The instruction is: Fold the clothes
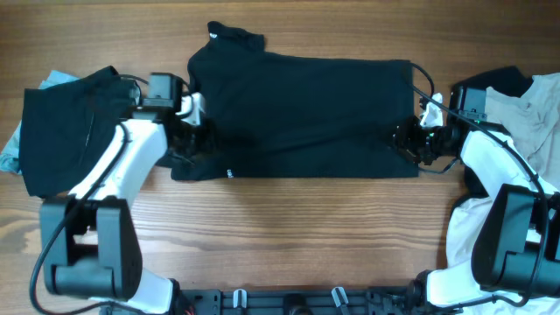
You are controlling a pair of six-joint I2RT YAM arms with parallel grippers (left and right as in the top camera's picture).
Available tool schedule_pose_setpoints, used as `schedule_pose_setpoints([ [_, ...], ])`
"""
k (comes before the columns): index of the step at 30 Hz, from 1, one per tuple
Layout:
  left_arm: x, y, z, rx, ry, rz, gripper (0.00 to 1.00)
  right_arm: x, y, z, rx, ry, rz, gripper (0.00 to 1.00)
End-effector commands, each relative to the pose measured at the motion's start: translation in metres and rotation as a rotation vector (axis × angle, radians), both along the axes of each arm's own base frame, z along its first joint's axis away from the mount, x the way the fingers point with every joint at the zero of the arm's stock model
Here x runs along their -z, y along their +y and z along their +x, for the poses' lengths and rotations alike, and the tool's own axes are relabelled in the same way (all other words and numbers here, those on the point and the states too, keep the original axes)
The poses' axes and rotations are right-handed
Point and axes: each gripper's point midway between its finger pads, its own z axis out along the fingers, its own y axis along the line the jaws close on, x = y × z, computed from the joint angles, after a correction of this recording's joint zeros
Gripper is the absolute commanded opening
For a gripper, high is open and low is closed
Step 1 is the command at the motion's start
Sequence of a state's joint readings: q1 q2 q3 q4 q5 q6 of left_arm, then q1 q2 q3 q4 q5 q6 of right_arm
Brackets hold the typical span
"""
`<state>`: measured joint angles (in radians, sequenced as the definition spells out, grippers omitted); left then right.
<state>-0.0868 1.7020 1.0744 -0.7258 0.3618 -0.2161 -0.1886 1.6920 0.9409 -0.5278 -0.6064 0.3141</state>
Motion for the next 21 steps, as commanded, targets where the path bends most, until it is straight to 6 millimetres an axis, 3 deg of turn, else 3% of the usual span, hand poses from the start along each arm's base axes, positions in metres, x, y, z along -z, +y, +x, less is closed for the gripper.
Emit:
schedule_pose_setpoints([
  [1,0.030,-0.019,-0.017,0.054,0.090,0.009,0.47,-0.011,0.002,0.005,-0.020,-0.043,0.006,0.36],
  [3,0.043,-0.018,-0.020,0.061,0.120,0.039,0.46,-0.011,0.002,0.005,-0.018,-0.041,0.007,0.36],
  [5,0.050,-0.018,-0.021,0.061,0.134,0.041,0.37,-0.011,0.002,0.005,-0.018,-0.041,0.007,0.36],
  [8,0.047,-0.021,-0.003,0.041,0.065,0.028,0.04,-0.011,0.001,0.005,-0.004,-0.032,0.010,0.36],
  [14,0.009,-0.040,0.038,0.038,-0.056,-0.072,0.04,-0.011,0.001,0.006,-0.003,-0.035,0.008,0.36],
  [18,-0.002,-0.045,0.066,0.038,-0.182,-0.092,0.05,-0.009,-0.002,0.006,0.005,-0.030,-0.012,0.36],
  [21,-0.008,-0.047,0.077,0.040,-0.236,-0.100,0.20,-0.009,-0.002,0.006,0.005,-0.030,-0.012,0.35],
])
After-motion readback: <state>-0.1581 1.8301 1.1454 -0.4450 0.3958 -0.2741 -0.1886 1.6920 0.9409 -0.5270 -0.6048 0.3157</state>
